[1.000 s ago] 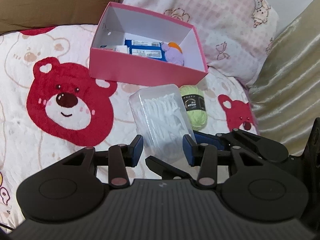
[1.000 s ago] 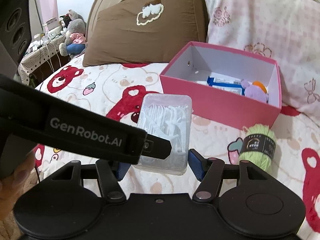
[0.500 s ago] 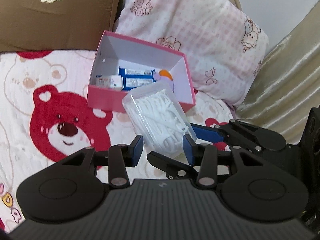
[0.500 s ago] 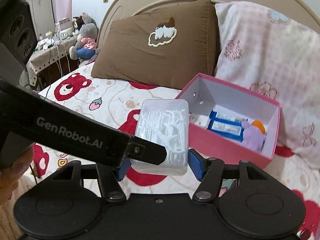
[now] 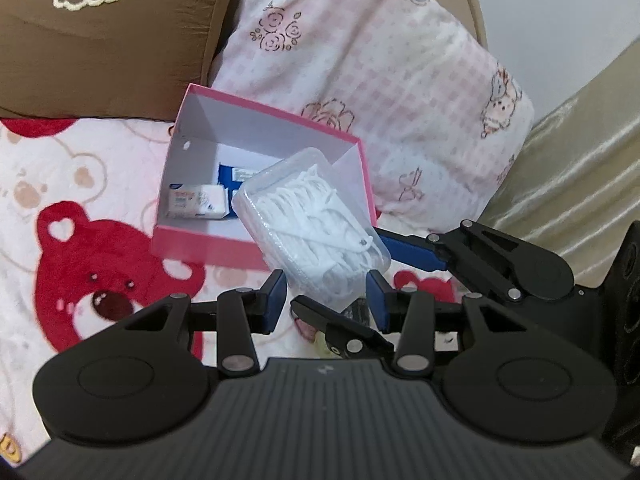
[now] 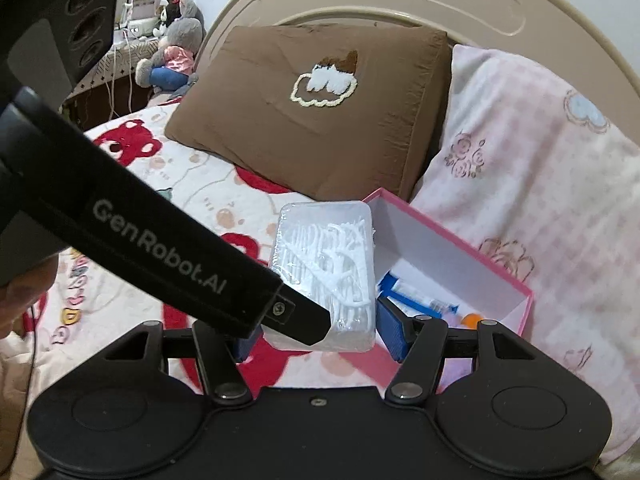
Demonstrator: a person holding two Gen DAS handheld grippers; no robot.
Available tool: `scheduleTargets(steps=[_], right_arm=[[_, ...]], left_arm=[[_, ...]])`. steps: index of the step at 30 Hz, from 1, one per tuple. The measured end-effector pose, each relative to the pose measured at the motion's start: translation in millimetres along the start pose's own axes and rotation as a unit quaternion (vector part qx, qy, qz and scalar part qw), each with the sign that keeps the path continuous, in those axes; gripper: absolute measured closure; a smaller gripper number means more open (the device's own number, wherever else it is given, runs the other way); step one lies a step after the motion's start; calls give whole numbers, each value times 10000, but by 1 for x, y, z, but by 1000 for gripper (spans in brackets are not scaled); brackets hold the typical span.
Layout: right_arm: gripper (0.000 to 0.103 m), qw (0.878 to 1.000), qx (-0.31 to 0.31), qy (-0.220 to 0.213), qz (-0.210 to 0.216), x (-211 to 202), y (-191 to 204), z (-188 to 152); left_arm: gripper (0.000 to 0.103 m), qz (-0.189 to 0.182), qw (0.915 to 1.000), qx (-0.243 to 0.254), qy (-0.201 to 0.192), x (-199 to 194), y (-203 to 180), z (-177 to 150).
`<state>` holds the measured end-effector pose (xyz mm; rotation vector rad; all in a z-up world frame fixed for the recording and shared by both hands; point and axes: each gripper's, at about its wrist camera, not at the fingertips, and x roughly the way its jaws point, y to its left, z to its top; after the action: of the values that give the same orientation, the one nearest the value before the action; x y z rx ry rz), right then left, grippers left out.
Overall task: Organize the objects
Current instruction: 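Lift the floss-pick box with the left gripper over the pink box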
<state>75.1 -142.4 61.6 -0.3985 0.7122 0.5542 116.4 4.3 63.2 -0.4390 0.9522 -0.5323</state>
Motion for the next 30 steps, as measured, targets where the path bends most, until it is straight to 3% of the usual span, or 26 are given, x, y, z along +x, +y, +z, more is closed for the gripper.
scheduleTargets(steps=[5,8,13,16,18,30], right_arm=[[38,9994,-114,314,-59,24,-14,16],[38,9977,-552,322,-216,37,-14,26],[38,9967,-655,383,-273,65,-26,43],[39,9960,-745,367,-331,78,-32,46],[39,9956,-760,404,-366,89,-37,45],[39,9955,-659,613,-287,145,-66,18]], left_arm=[[61,-251,9991,-317,-133,17,21,11],[61,-263,9988,-325,-246,28,27,23],[63,-216,9989,-378,-173,56,39,44],[61,-393,9977,-548,-114,76,52,50],[61,-555,9958,-710,-160,88,64,49],[62,-454,9964,-713,78,154,79,54]])
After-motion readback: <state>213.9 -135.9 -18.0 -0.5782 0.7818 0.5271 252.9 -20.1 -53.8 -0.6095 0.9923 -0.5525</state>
